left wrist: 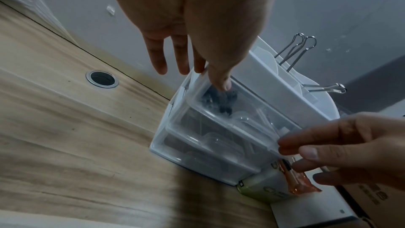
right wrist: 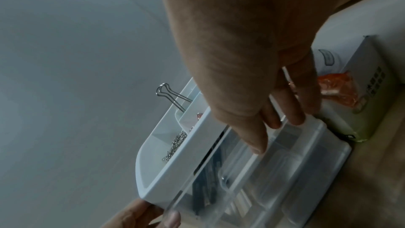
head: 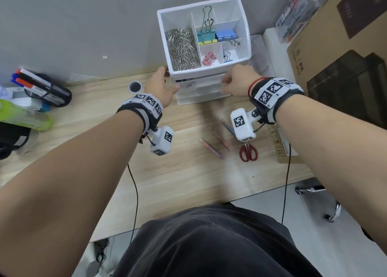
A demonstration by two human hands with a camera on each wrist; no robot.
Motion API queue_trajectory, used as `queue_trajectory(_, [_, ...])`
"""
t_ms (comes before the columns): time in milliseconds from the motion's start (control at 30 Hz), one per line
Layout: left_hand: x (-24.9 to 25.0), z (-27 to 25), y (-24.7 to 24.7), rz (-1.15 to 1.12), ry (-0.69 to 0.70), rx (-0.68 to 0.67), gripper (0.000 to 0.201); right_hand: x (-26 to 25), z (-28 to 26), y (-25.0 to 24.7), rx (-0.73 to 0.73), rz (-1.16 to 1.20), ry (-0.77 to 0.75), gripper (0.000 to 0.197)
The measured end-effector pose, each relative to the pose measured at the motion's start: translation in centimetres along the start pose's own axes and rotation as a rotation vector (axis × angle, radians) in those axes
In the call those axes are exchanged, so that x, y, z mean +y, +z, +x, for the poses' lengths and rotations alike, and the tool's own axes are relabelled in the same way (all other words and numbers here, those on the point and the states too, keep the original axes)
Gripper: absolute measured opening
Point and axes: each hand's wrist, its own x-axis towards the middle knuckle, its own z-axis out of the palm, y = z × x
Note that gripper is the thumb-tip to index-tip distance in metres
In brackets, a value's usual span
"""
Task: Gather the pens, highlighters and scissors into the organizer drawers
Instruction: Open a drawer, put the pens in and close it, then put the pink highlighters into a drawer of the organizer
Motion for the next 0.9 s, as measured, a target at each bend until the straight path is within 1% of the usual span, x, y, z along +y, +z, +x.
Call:
queue_trajectory(133, [-0.2,0.8,0.1,-0.006,-0.001,0.038,0.046,0.2,0.8,0.5,0.057,0.04,-0.013,0.031])
queue_trajectory(233, [-0.5,1.3,0.1,0.02,0.015,0.031,0.042,0.8,1.3,1.0,0.074,0.078,-0.01,0.032])
queue_trajectory(333, [-0.7,1.5,0.3,0.007,0.019,0.024,0.043,1.4,1.8,1.9,0.07,0.113,0.002,0.032])
queue_trajectory(467, [-0.8,1.5,0.3,-0.019,0.023,0.035,0.052,1.5,2.2,3.0,0.104,0.161,0.036,0.031])
queue_trajectory(733, [-2.3,1.5,-0.9,-0.044,-0.003,0.08,0.048,-0.1,2.9,3.8,0.105,0.162,-0.051,0.029])
queue_trajectory(833, [-2.4,1.5,-1.1,-0.062,-0.045,0.09,0.047,-0.4,3.1,4.2,0.102,0.163,-0.063,0.03])
queue_trajectory(900, [-2.3,1.2,-0.9,-0.073,-0.094,0.083,0.056,-0.2,3.1,4.6,0.085,0.169,-0.057,0.03])
